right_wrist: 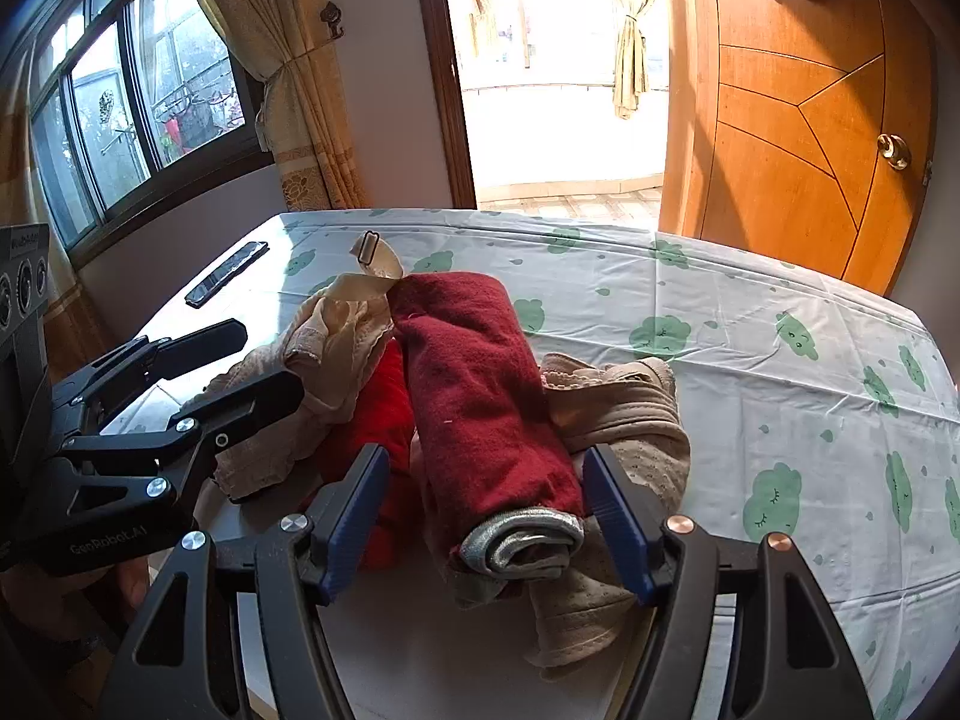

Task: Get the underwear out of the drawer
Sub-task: 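Lower both held items into the tray and open both grippers, then withdraw both grippers from the tray back toward the open drawer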

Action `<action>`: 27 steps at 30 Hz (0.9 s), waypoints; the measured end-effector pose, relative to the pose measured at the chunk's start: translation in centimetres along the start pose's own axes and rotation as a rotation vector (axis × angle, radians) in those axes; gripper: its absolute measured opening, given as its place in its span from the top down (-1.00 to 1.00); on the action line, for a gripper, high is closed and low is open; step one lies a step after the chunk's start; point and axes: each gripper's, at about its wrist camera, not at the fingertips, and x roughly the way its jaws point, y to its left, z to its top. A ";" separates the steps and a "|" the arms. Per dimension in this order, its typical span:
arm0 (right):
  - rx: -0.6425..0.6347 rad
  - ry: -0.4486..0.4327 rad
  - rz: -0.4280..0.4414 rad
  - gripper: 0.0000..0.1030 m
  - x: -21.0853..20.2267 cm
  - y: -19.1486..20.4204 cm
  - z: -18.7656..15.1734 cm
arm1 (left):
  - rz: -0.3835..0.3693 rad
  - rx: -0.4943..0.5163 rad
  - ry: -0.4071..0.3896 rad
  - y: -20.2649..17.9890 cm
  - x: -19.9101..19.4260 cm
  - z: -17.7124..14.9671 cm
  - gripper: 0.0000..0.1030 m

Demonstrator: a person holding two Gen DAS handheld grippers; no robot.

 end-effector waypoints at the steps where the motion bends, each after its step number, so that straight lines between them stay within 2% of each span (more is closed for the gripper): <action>1: -0.003 -0.003 0.009 -0.35 -0.5 0.1 -0.4 | -0.013 -0.005 -0.003 -0.1 -0.5 -0.3 -0.50; 9: -0.036 -0.041 0.074 -0.36 -4.9 1.2 -4.5 | -0.092 -0.031 -0.023 -0.7 -3.9 -3.1 -0.50; 16: -0.063 -0.076 0.133 -0.43 -8.7 2.3 -9.6 | -0.145 -0.064 -0.053 -0.8 -7.2 -6.3 -0.63; 21: -0.049 -0.074 0.153 -0.45 -10.3 2.1 -13.4 | -0.144 -0.021 -0.060 -2.0 -9.2 -9.0 -0.63; 27: -0.055 -0.057 0.168 -0.46 -12.2 1.8 -17.6 | -0.145 0.036 -0.022 -3.6 -10.6 -13.1 -0.66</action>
